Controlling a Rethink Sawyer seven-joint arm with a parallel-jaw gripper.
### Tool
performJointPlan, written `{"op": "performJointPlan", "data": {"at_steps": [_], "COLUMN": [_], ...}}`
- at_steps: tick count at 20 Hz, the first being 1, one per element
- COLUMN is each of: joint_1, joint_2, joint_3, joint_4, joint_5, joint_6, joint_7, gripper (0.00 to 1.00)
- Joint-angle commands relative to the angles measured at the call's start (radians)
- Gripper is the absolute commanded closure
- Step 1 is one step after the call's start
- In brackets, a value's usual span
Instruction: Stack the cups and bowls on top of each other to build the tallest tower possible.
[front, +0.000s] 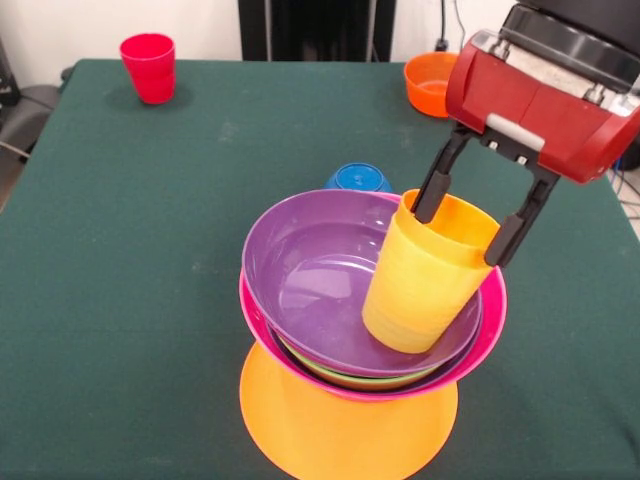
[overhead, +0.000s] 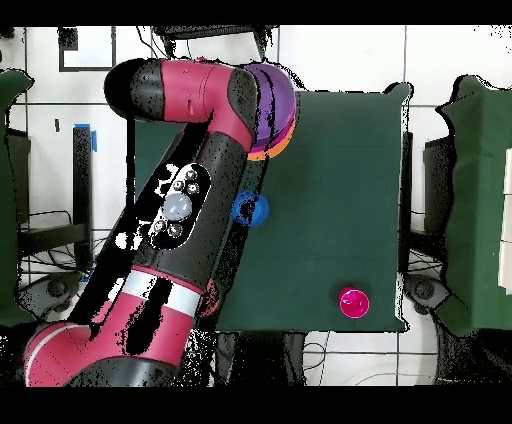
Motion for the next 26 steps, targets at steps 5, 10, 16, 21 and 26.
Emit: {"op": "performJointPlan", "data": {"at_steps": [5, 10, 16, 21, 26], "joint_1": [0.014, 0.016, 0.013, 0.01, 0.009], "joint_2": [-0.061, -0.059, -0.058, -0.069, -0.073], "joint_3": [0.068, 0.07, 0.08, 0.103, 0.152], "joint_4": [0.117, 0.12, 0.128, 0.146, 0.189], "joint_5": [-0.025, -0.028, -0.027, -0.015, 0.013], "joint_6": [0.068, 0.05, 0.028, 0.034, -0.009], "joint_7": [0.155, 0.162, 0.165, 0.163, 0.175], "gripper": [0.0, 0.0, 0.0, 0.0, 0.0]}}
